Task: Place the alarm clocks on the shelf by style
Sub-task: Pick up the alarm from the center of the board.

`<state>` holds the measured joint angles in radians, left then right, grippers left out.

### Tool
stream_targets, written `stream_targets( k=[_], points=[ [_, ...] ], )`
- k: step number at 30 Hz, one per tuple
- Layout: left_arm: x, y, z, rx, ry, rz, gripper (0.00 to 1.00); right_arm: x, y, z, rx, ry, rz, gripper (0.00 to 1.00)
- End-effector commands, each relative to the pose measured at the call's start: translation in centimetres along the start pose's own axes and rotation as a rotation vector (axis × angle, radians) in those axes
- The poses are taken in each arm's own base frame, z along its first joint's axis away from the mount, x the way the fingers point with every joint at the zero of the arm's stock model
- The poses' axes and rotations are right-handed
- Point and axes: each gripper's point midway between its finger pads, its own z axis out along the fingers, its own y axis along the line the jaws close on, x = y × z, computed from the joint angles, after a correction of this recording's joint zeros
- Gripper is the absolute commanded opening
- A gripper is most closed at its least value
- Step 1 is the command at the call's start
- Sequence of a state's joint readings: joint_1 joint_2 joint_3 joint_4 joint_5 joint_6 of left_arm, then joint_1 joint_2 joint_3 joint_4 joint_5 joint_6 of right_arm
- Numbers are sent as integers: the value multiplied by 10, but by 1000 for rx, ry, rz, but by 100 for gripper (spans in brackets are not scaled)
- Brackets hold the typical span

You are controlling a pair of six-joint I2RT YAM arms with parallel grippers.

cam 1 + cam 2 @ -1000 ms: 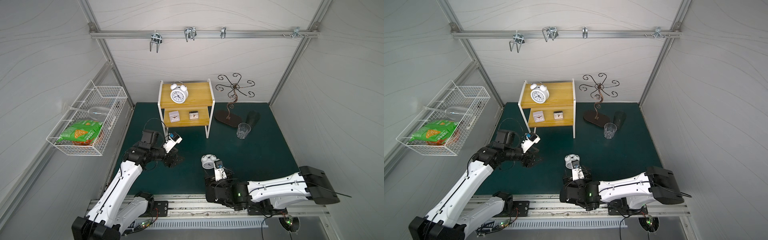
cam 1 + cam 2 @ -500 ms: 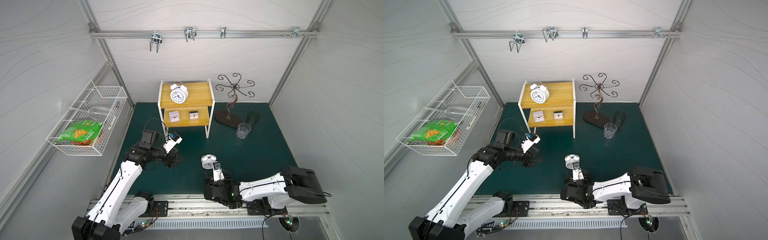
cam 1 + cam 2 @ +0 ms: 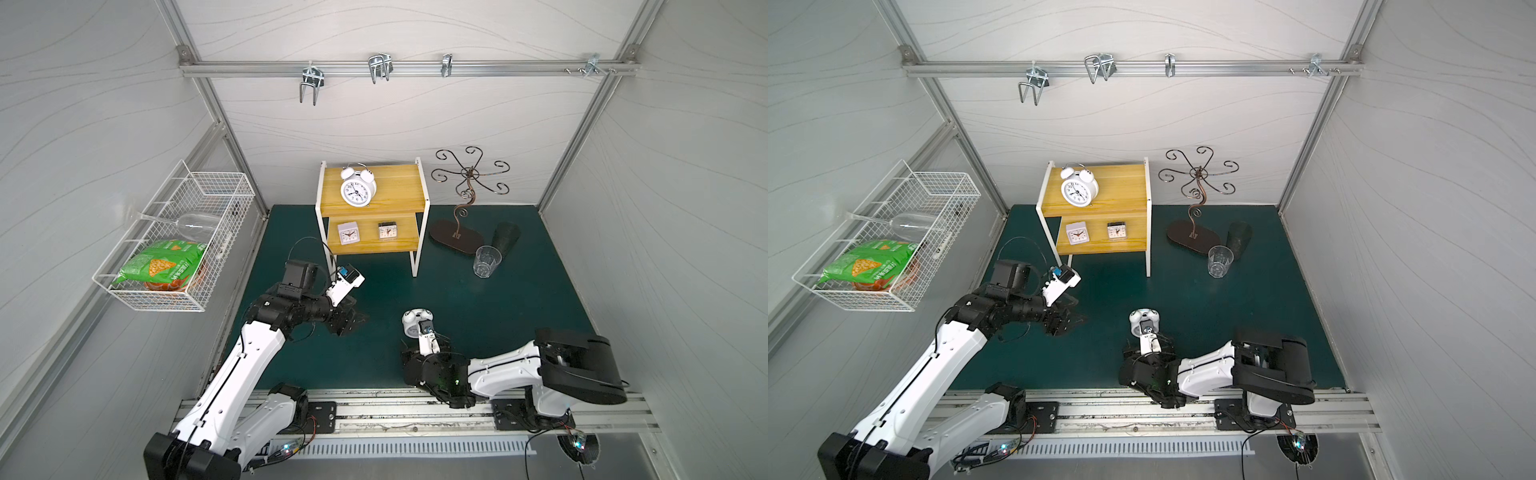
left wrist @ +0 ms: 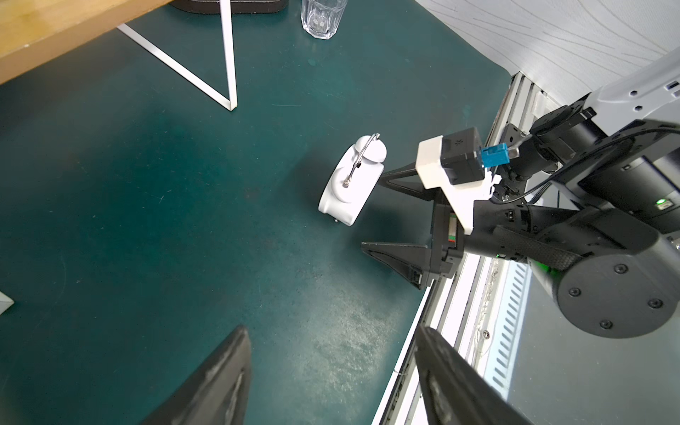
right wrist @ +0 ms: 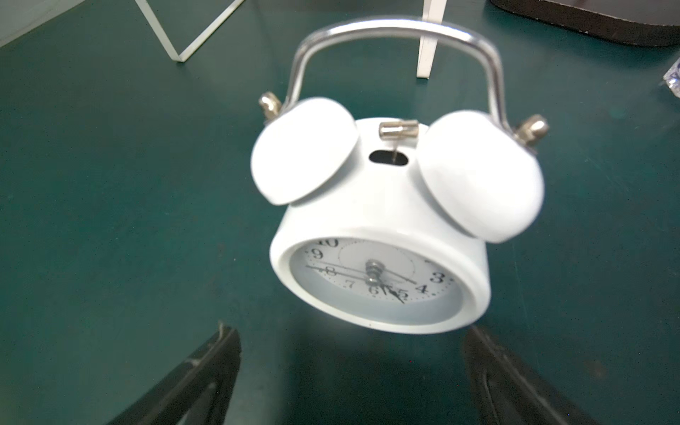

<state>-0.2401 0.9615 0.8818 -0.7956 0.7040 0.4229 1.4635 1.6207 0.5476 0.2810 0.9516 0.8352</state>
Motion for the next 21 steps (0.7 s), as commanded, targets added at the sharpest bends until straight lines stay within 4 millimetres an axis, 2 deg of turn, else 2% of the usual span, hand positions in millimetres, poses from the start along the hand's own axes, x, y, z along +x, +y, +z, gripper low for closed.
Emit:
stream_targets(
  k=[1, 21],
  points=[
    [-7, -2, -2, 3, -30, 34, 73, -1, 0, 6, -3, -22, 10, 99],
    [-7, -2, -2, 1, -30, 32, 73, -11, -8, 23, 41, -45, 14, 97]
  ],
)
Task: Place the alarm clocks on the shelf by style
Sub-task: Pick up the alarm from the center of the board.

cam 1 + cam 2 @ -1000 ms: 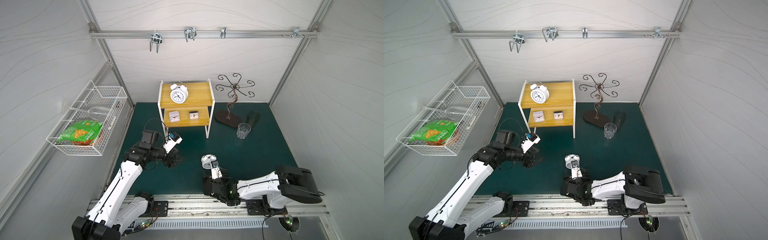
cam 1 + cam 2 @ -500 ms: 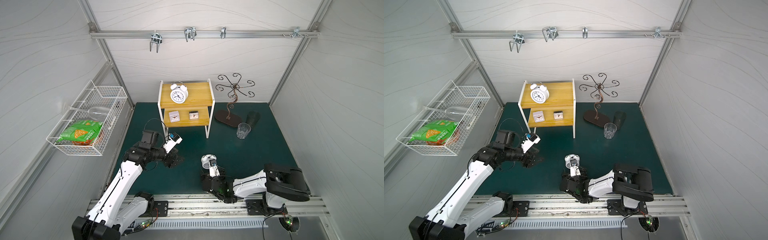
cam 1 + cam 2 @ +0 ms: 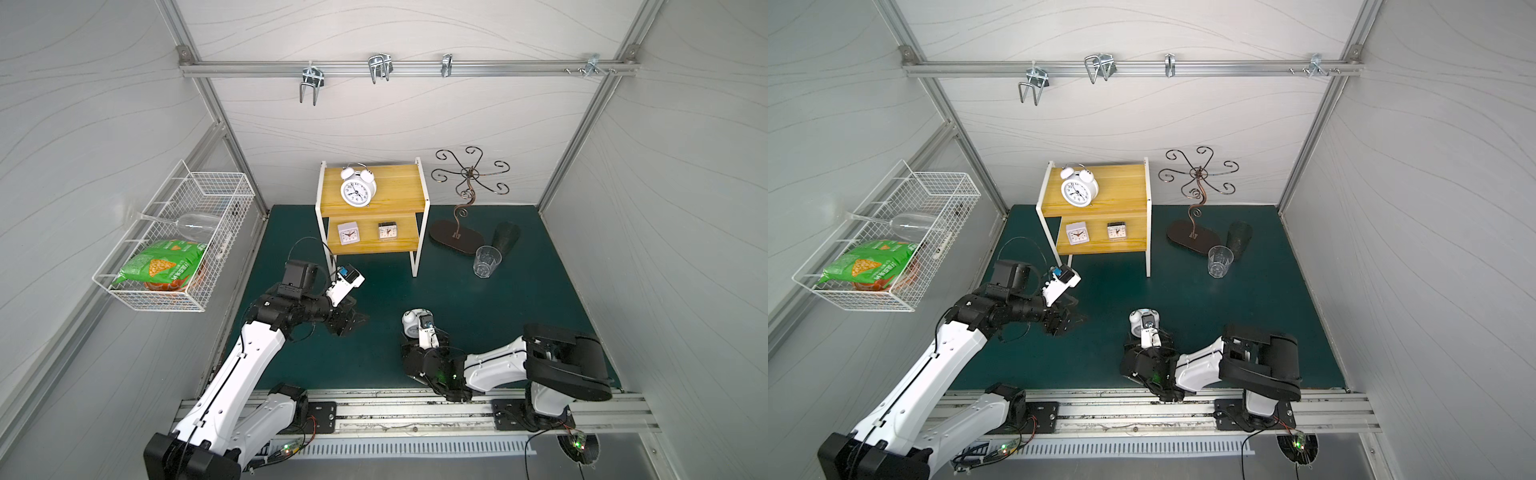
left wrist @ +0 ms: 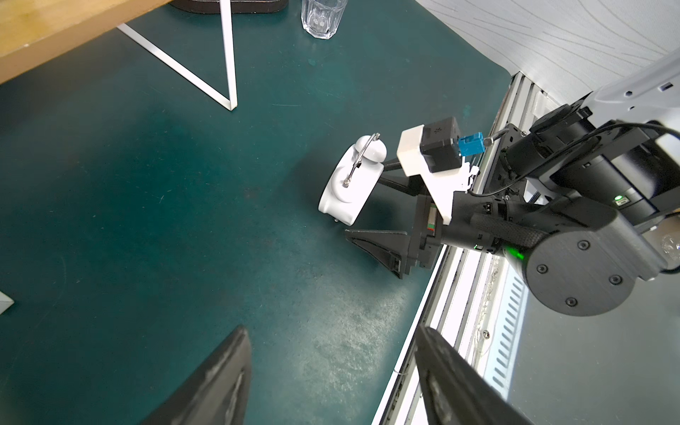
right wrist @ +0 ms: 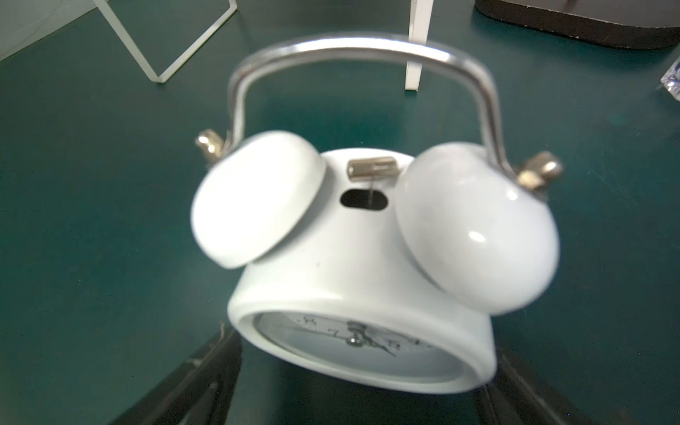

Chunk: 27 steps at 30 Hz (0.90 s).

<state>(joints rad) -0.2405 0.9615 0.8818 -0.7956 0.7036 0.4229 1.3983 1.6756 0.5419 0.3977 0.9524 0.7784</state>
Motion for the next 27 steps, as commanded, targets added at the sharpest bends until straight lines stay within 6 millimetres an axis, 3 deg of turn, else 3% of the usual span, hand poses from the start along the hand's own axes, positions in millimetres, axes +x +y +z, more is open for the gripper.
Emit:
stream_targets(
  k=[1, 19, 27],
  points=[
    [-7, -2, -2, 1, -31, 32, 73, -6, 1, 5, 10, -17, -2, 96],
    [-7, -3, -3, 0, -32, 33, 73, -15, 7, 10, 6, -29, -58, 83],
    [-7, -2, -3, 1, -33, 35, 73, -45, 3, -9, -2, -67, -63, 79]
  ],
)
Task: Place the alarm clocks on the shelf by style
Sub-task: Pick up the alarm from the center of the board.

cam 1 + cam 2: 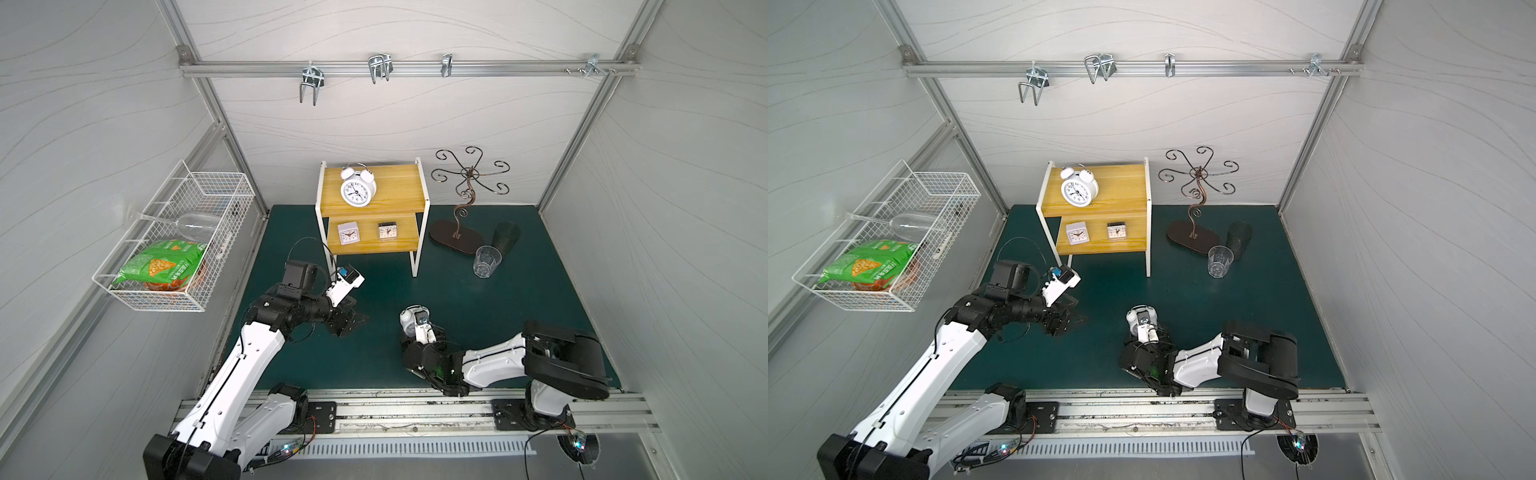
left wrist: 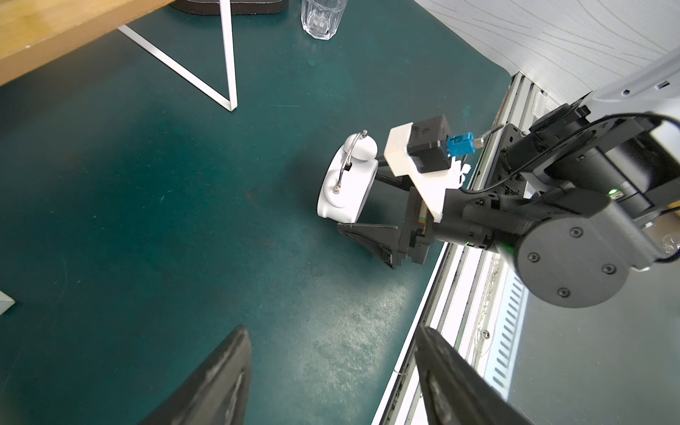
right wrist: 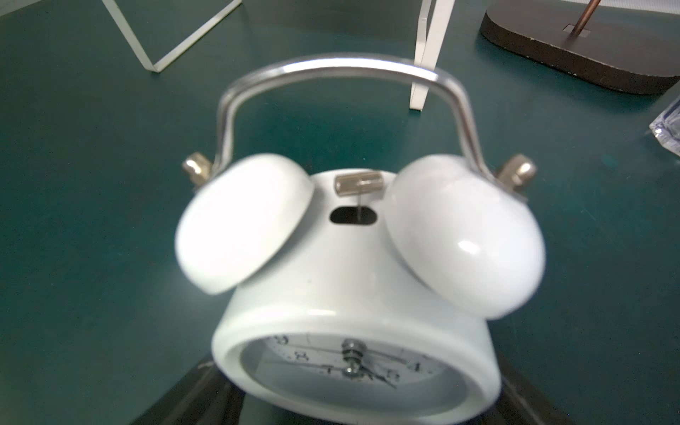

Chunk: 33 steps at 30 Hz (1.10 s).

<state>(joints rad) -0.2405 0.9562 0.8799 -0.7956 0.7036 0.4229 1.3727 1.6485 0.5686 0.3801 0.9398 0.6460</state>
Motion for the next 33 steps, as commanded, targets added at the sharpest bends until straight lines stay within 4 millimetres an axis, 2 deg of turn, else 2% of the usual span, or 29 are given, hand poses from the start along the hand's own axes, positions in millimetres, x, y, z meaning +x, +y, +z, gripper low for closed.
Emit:
stream_targets(
  k=[1, 11, 16, 20, 25, 33],
  points=[
    [-7, -2, -2, 3, -30, 31, 73, -36, -4, -15, 4, -60, 33, 79],
    [-9, -3, -2, 10, -34, 32, 73, -106, -41, -58, 51, -22, 105, 71],
    [-10, -3, -2, 12, -35, 32, 73, -145, -50, -78, 32, -26, 125, 67],
    [-10, -4, -2, 13, -35, 32, 73, -179, -50, -92, 23, -41, 108, 65],
    [-11, -3, -2, 16, -34, 30, 73, -232, -43, -105, 13, -57, 55, 62],
    [-9, -3, -2, 10, -30, 31, 73, -301, -30, -105, 12, -72, 22, 60]
  ],
)
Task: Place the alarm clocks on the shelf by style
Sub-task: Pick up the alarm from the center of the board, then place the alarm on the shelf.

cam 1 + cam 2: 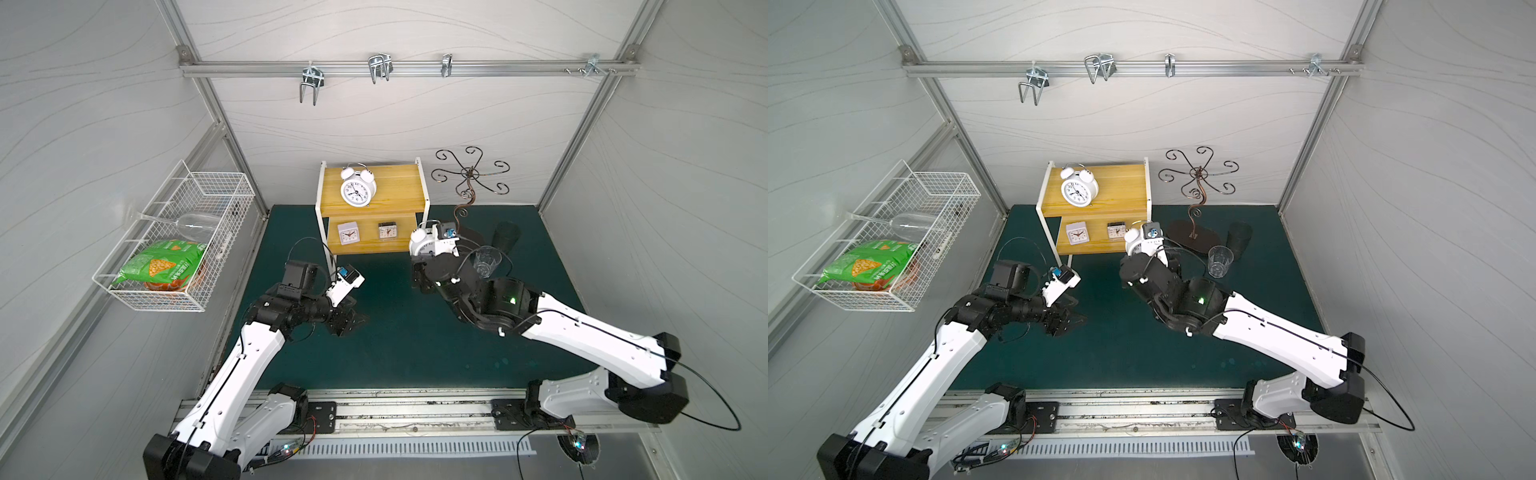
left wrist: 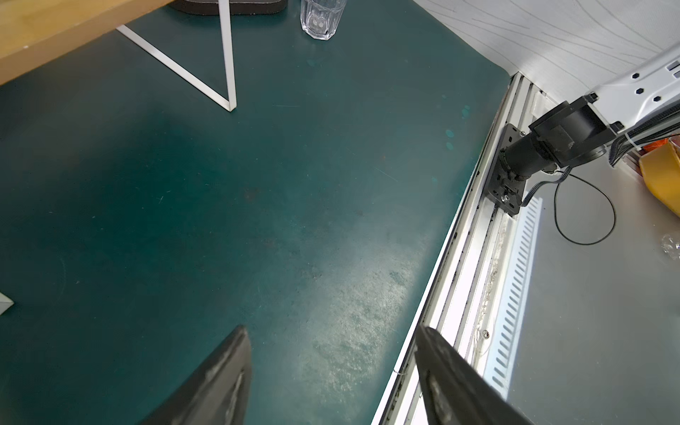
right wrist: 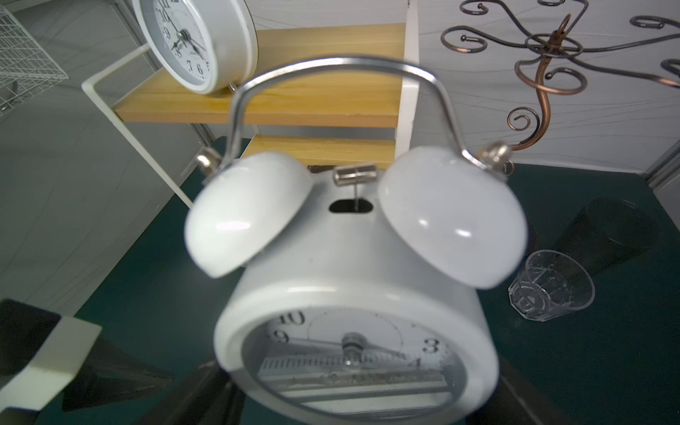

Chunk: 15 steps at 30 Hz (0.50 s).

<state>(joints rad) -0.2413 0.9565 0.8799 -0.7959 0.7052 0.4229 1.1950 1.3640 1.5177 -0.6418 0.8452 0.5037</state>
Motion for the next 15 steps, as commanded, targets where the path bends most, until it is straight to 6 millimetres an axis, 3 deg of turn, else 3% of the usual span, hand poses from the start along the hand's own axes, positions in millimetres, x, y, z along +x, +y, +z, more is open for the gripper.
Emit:
stream_targets(
  k=[1, 15],
  points=[
    [-9, -3, -2, 8, -31, 32, 73, -20, 2, 1, 4, -3, -66, 60],
    [-9, -5, -4, 7, -36, 38, 73, -103, 23, 44, -47, -145, -36, 58]
  ],
)
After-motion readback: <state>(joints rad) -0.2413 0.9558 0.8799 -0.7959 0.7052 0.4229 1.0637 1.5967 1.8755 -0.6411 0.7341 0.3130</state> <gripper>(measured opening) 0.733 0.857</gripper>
